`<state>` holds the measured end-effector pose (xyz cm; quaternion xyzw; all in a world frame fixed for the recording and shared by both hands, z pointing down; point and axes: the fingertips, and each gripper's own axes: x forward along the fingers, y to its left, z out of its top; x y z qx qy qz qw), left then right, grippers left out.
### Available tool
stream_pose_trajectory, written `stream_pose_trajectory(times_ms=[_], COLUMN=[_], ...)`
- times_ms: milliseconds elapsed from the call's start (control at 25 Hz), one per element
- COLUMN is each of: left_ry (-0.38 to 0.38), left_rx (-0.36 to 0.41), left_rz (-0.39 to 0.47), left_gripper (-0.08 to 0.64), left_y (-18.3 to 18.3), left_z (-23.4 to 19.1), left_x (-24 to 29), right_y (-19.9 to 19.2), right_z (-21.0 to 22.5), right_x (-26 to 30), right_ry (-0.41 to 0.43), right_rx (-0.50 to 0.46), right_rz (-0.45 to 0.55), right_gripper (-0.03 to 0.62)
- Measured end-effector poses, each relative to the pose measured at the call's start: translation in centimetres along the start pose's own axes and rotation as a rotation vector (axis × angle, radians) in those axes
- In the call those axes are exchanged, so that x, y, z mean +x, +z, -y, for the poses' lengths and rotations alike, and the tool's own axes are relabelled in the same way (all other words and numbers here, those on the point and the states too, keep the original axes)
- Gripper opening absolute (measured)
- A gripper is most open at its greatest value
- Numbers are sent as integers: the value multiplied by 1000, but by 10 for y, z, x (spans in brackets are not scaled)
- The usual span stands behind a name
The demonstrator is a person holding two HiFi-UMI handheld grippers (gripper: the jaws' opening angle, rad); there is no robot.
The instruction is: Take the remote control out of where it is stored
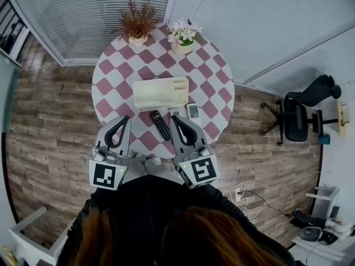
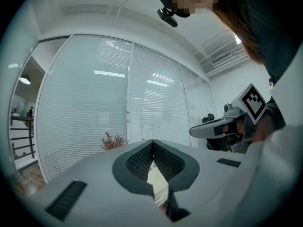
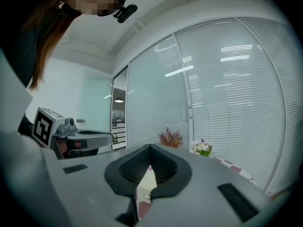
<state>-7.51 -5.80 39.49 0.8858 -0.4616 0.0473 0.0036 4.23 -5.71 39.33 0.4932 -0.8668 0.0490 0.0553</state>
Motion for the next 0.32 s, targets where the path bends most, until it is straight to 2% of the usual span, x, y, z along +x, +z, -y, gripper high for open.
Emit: stream_pose_trajectory(times_ms=[320], left_ry=[-4], left_rx=[0], left_rz=[0], left_gripper=[6], left_y=[1], left_z=[-1], left_x=[4], right_y=[2], right_z=[2], right_x=[1], right_ry=[-6], right_rx=[4], right_rz=[-2], right_gripper=[14])
